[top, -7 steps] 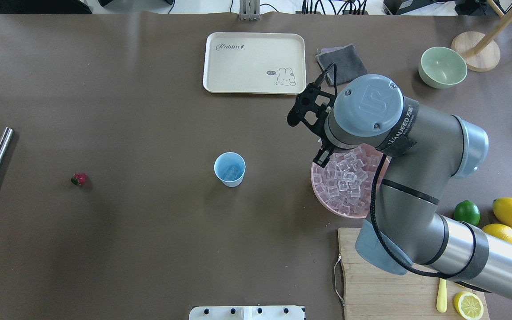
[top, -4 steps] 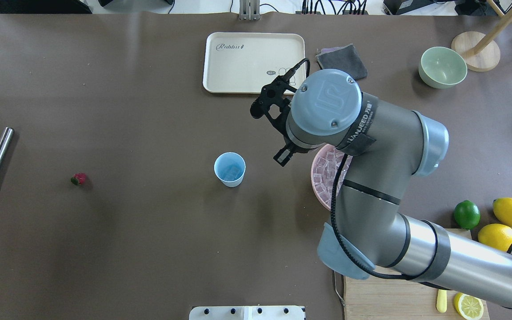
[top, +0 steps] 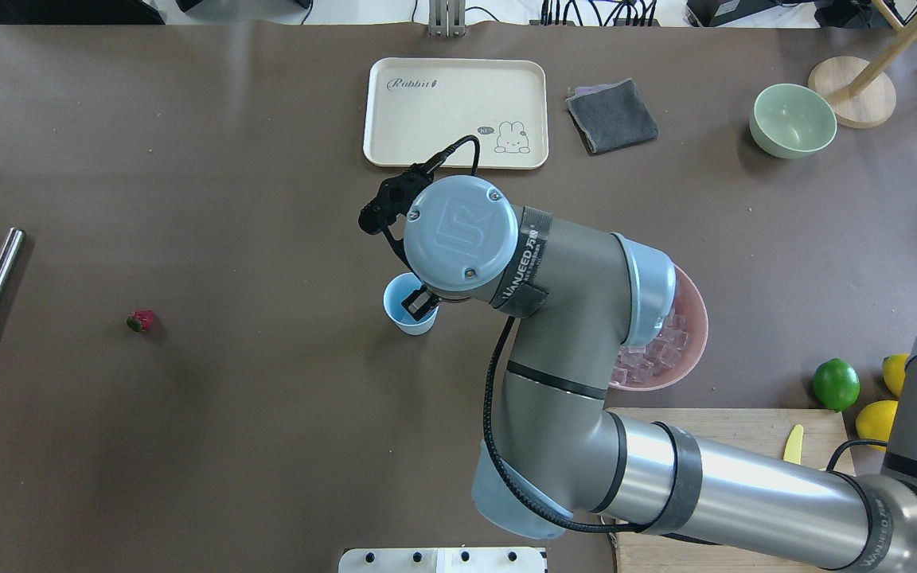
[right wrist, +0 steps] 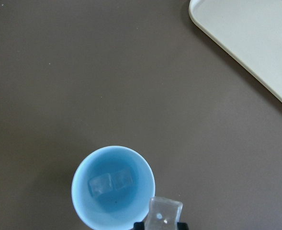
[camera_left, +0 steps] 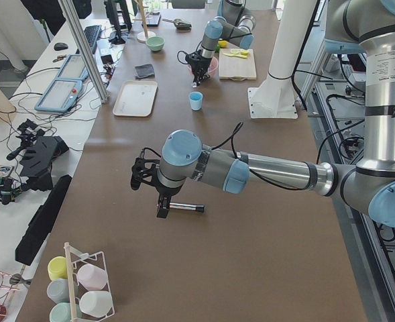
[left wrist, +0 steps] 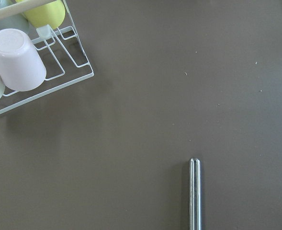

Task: Mash ice and strawberries in cup
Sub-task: 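Carry the ice cubes to the light-blue cup and drop them in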

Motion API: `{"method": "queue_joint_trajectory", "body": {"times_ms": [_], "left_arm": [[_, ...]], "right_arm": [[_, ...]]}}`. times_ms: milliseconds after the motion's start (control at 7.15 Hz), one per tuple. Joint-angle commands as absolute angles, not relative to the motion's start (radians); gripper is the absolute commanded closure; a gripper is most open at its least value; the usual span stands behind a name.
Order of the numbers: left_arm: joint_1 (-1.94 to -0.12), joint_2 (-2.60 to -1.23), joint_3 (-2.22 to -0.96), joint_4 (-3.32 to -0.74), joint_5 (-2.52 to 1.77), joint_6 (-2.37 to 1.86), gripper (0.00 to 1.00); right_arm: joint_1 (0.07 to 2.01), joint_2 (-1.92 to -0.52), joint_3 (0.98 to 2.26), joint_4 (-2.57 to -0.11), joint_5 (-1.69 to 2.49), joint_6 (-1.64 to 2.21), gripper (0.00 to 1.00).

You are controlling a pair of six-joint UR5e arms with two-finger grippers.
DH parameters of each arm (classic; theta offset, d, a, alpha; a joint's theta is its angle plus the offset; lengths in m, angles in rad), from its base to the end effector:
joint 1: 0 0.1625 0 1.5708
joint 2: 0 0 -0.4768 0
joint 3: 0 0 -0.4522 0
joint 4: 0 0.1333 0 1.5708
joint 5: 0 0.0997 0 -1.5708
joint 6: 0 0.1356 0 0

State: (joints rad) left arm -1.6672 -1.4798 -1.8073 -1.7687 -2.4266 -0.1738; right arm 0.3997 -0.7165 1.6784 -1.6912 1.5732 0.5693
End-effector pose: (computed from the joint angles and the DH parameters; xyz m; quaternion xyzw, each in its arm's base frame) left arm -0.0816 -0.5225 0.6219 0.1395 0.4146 -0.0505 0.8978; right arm -0.6721 -0.4283 0.1207 0.2625 -0.3129 -0.2710 0.8716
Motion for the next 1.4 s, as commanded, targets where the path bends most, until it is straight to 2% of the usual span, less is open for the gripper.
{"method": "queue_joint_trajectory", "body": {"times_ms": [0,140,280,419,559,978,1258], "left_arm": [[-1.667,-1.474,-1.807,-1.769,-2.427,-0.173,0.02],[-1.667,-1.474,-1.804,-1.769,-2.427,-0.173,0.02],[-1.667,-1.471,-1.804,-1.769,-2.427,-0.173,0.02],[-1.667,-1.471,-1.802,-1.769,-2.427,-0.173,0.02],[-1.667,-1.47,-1.804,-1.769,-2.427,-0.173,0.02],[-1.661,-1.479,-1.807,-1.767,-2.425,-0.175,0.02],[-1.628,-1.48,-1.815,-1.766,-2.425,-0.176,0.02]], "right_arm": [[0.379,-0.709,1.641,-1.649,1.552,0.584,0.75],[0.377,-0.709,1.622,-1.648,1.542,0.587,0.74],[0.377,-0.69,1.62,-1.647,1.54,0.588,0.69],[0.376,-0.69,1.62,-1.647,1.54,0.589,0.28],[0.377,-0.689,1.621,-1.647,1.537,0.597,0.04],[0.421,-0.704,1.646,-1.655,1.537,0.594,0.01],[0.53,-0.826,1.712,-1.649,1.612,0.543,0.01]]}}
